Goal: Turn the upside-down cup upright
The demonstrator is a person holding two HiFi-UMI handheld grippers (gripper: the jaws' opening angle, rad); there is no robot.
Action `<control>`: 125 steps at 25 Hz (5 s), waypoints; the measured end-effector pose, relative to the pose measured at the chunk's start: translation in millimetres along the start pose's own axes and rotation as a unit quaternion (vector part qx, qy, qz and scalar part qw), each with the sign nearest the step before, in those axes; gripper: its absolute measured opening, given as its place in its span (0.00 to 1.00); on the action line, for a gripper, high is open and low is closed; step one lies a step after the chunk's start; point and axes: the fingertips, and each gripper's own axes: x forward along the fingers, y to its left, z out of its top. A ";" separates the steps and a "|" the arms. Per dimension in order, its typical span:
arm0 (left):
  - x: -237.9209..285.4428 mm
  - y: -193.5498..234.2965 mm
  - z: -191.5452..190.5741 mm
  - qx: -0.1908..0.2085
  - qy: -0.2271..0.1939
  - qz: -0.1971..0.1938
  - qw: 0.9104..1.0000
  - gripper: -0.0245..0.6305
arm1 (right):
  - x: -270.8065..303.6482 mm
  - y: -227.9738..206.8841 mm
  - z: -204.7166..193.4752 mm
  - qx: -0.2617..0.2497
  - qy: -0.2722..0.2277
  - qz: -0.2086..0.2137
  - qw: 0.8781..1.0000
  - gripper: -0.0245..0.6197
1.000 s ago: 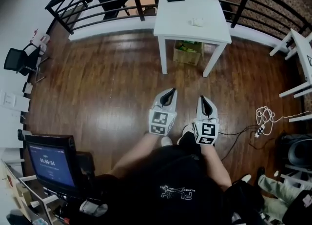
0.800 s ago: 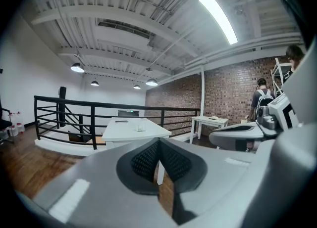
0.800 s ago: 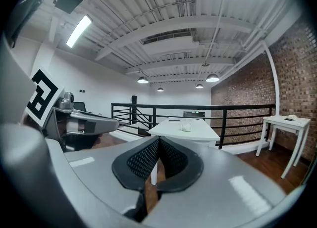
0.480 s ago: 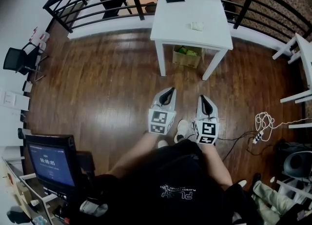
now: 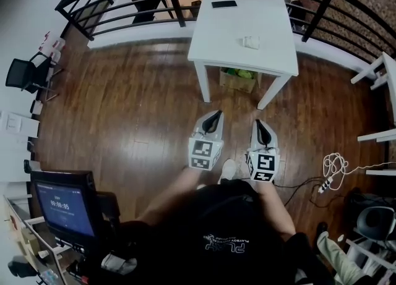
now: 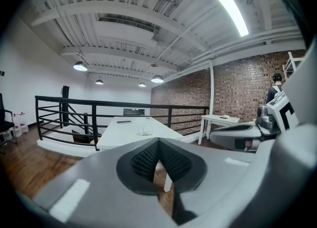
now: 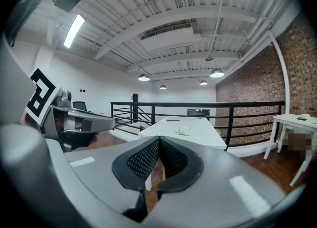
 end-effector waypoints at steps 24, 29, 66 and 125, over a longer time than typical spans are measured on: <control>99.3 9.5 26.7 0.017 0.011 0.039 0.999 0.03 | 90.9 -65.0 15.1 0.019 -0.006 0.042 0.999 0.06; 106.7 12.1 31.4 0.025 0.017 0.032 0.999 0.03 | 99.0 -66.2 13.0 0.025 -0.003 0.039 0.999 0.06; 262.3 124.5 71.9 -0.005 -0.007 -0.005 1.000 0.03 | 267.8 -88.4 51.2 0.001 0.030 0.014 0.999 0.06; 336.8 151.2 49.1 -0.017 0.078 0.067 0.995 0.03 | 412.0 -169.7 -30.8 0.118 0.190 0.192 0.956 0.09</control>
